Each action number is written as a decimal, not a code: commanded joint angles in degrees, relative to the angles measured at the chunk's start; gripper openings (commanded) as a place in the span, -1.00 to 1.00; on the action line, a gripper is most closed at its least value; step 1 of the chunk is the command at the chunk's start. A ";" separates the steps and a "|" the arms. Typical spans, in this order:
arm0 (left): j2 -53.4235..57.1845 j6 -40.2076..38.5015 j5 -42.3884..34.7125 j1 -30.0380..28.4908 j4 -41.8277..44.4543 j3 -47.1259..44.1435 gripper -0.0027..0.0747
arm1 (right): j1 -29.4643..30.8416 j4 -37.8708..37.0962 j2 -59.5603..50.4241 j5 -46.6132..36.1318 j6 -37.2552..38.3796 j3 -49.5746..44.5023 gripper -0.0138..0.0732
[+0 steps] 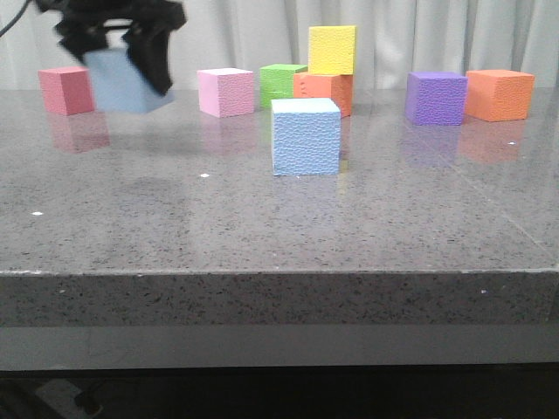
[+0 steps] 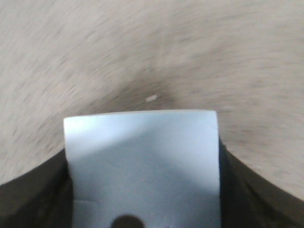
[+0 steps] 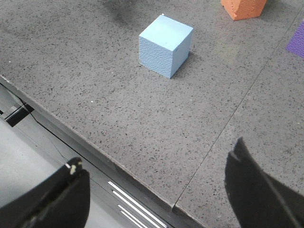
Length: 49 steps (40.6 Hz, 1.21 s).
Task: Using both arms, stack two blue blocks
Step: 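Close the left gripper on the cube and lift it, then carry the cube over the placed blue cube and lower it on top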
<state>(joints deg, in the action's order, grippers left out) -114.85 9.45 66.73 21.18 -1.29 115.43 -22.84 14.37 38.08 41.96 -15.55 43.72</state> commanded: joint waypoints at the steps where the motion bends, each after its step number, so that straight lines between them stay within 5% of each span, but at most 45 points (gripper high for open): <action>1: 3.47 10.91 0.59 2.48 -5.19 5.32 0.01 | 0.40 0.73 0.00 -3.42 -0.49 1.51 0.68; 11: 3.37 34.62 0.72 8.84 -11.35 8.47 0.01 | 0.40 0.73 0.00 -3.42 -0.49 1.51 0.68; 20: 2.11 44.06 -3.26 12.31 -11.35 8.47 0.01 | 0.40 0.73 0.00 -3.42 -0.49 1.51 0.68; 49: 0.07 49.03 2.54 13.12 -14.23 8.35 0.01 | 0.40 0.73 0.00 -3.42 -0.49 1.51 0.68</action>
<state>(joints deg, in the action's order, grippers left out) -117.83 58.25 70.32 33.83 -13.67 122.16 -22.84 14.37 38.08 41.96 -15.55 43.72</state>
